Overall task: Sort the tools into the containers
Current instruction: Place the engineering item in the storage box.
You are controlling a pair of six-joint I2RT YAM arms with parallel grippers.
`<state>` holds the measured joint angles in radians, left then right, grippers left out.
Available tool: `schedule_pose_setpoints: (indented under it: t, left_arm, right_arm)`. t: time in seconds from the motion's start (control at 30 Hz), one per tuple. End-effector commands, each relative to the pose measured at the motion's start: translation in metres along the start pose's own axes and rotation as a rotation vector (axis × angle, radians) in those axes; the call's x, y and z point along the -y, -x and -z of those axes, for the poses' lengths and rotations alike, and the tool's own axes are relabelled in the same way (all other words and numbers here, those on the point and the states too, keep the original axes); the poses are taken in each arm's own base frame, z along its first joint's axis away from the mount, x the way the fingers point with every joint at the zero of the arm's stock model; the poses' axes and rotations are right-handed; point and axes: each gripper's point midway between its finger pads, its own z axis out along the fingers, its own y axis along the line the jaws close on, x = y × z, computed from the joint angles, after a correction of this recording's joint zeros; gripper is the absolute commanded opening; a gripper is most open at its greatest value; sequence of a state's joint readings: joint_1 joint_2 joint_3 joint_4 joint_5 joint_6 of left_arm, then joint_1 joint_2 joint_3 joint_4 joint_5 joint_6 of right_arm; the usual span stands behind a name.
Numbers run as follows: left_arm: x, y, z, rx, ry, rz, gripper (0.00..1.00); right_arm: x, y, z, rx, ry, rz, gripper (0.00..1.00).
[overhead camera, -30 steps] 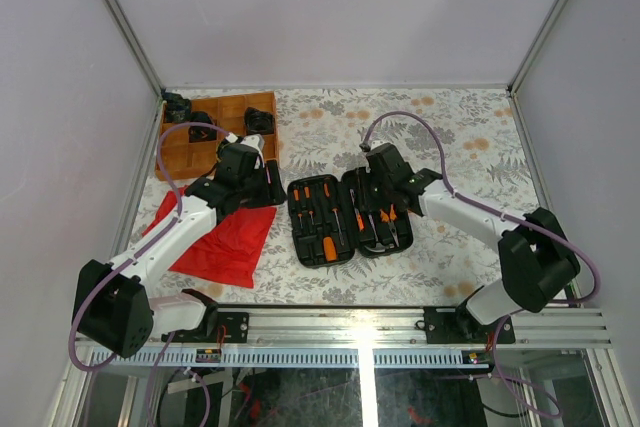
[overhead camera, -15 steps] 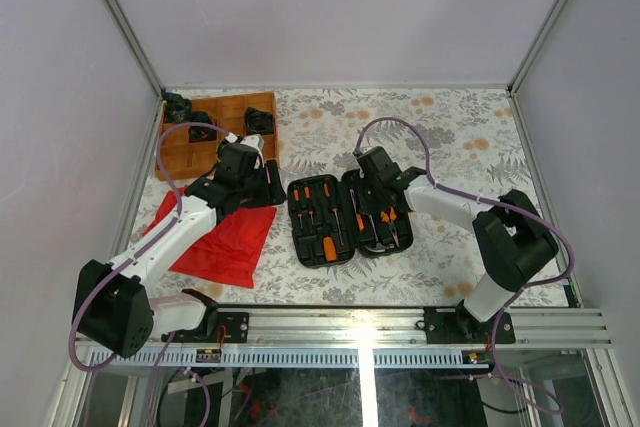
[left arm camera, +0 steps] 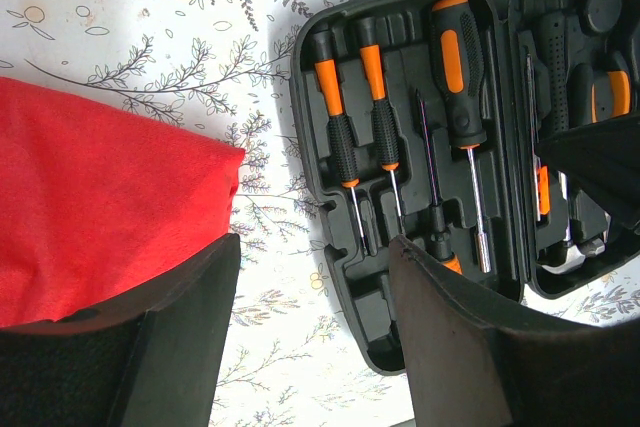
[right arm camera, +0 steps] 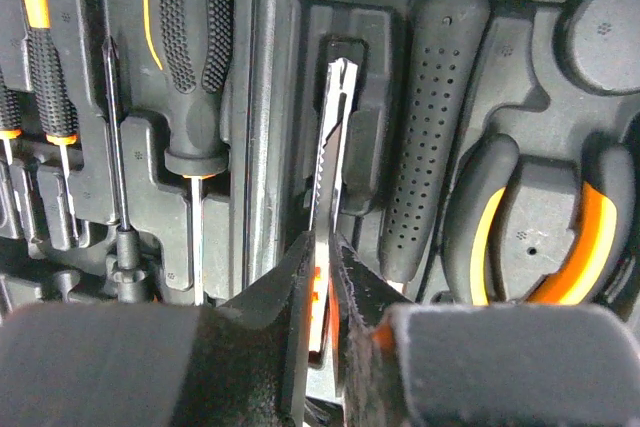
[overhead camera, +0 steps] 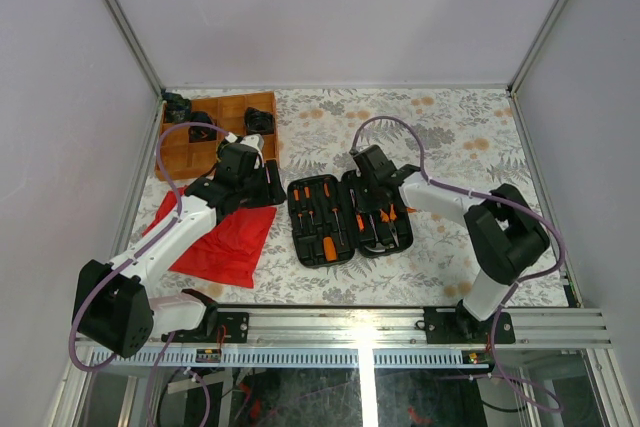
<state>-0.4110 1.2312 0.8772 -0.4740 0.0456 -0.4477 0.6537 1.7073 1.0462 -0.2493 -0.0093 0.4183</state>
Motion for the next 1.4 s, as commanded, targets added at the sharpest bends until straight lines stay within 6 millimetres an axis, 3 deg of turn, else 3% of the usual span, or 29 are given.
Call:
schedule_pose_setpoints:
  t: [0.0, 0.47, 0.8, 1.37]
  left_arm:
    - [0.002, 0.005, -0.002, 0.019, -0.02, 0.008, 0.6]
    - [0.003, 0.006, -0.002, 0.018, -0.027, 0.012, 0.6]
    - [0.003, 0.005, -0.002, 0.016, -0.028, 0.013, 0.6]
    - [0.003, 0.006, -0.001, 0.018, -0.03, 0.014, 0.6]
  right_arm:
    - [-0.007, 0.018, -0.003, 0.043, 0.003, 0.023, 0.16]
    - [0.009, -0.014, -0.017, -0.116, -0.066, 0.037, 0.09]
    - [0.026, -0.058, -0.021, -0.278, -0.124, 0.042, 0.0]
    - [0.056, -0.133, -0.032, -0.498, -0.34, 0.145, 0.0]
